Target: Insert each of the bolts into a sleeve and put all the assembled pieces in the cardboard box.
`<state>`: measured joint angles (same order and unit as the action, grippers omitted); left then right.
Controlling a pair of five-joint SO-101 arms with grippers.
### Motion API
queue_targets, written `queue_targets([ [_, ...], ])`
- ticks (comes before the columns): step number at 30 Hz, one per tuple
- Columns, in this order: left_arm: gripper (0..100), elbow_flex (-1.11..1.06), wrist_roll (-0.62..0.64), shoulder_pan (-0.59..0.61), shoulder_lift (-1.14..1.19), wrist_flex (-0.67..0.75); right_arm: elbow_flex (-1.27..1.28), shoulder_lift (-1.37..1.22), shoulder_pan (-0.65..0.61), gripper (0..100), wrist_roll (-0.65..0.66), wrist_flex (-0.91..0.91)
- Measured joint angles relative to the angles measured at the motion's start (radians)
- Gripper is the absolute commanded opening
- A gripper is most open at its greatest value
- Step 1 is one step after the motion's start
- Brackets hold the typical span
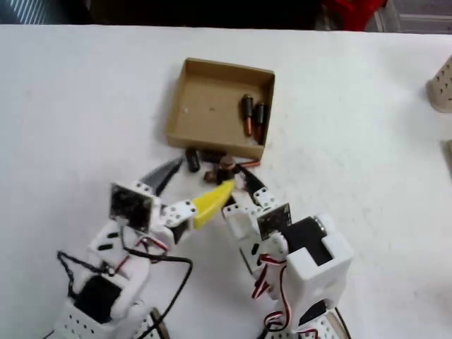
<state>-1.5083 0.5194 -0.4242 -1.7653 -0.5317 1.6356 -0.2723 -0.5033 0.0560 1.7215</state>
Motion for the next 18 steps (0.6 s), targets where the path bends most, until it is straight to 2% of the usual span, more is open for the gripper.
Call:
queue_targets([
  [3, 3, 0.000, 0.000, 0.110, -0.046, -0.044, 0.000, 0.000, 0.014, 1.6, 0.000, 0.000],
  [4, 1, 0.000, 0.000, 0.160, -0.046, -0.044, 0.000, 0.000, 0.017, 1.6, 0.000, 0.000],
  [7, 8, -0.003, 0.000, 0.311, -0.049, -0.044, 0.000, 0.000, 0.017, 1.6, 0.000, 0.000],
  [10, 7, -0.060, 0.000, 0.439, -0.049, -0.044, 0.000, 0.000, 0.017, 1.6, 0.000, 0.000],
  [13, 4, -0.169, 0.000, 0.493, -0.049, -0.046, 0.000, 0.000, 0.017, 1.6, 0.000, 0.000],
  [18, 2, -0.186, 0.000, 0.560, -0.049, -0.150, 0.000, 0.000, 0.021, 1.6, 0.000, 0.000],
])
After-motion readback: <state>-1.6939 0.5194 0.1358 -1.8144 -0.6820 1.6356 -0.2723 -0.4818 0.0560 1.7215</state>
